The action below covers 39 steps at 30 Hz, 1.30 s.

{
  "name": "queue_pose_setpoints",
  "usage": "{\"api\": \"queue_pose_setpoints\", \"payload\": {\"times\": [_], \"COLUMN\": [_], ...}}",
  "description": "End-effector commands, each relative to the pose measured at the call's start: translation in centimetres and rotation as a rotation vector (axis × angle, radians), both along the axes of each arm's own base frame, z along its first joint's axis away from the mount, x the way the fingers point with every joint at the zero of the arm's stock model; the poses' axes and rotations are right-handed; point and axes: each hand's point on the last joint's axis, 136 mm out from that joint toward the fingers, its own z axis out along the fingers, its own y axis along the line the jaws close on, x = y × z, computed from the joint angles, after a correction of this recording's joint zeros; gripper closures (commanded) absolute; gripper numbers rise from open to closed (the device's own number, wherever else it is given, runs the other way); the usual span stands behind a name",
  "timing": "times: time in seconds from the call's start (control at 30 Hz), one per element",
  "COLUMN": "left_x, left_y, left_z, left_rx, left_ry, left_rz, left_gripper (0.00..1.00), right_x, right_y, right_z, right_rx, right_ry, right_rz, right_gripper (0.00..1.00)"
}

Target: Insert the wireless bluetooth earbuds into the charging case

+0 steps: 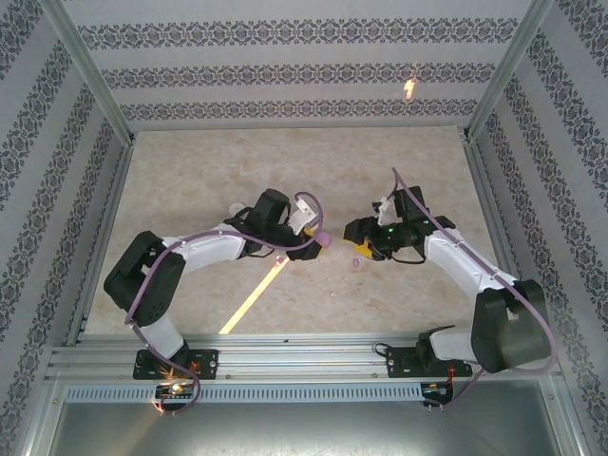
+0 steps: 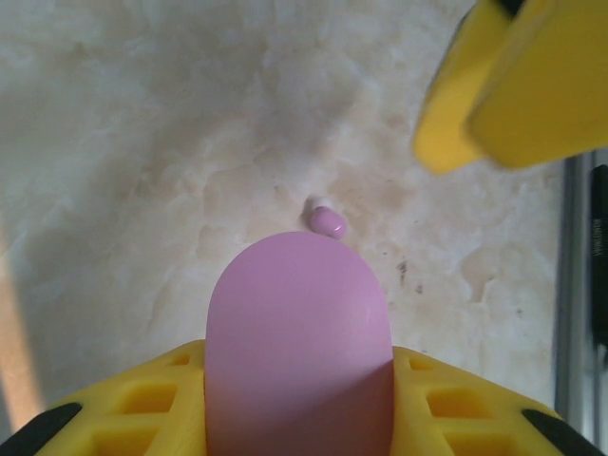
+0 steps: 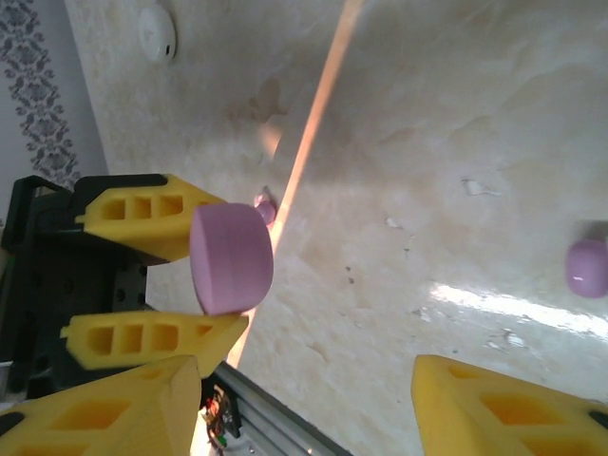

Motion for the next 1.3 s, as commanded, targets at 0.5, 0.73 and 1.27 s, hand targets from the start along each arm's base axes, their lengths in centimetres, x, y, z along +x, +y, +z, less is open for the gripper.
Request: {"api": "queue_pose_setpoints", "payload": {"times": [0.5, 0.73, 1.27], "left_x": [-3.2, -3.2, -3.1], "left_y": [-1.1, -0.9, -1.2], "left_z": [5.3, 4.5, 5.3], "left_rx": [-0.150, -0.132, -0.160], "left_ry": [-0.015, -0.006, -0.005], "left_rz": [-0.092, -0.079, -0.085], "left_gripper": [0.76, 0.76, 0.76], "right_x": [0.0, 0.1, -0.8], "right_y": [4.5, 4.2, 7.3], "right_z": [2.5, 3.3, 2.7], "right_rx": [0.116, 0.066, 0.090], "right_ry": [-0.034, -0.073, -0.027], "right_rz": [0.123, 0.095, 0.197], "right_gripper": [0.38, 0.38, 0.60]}}
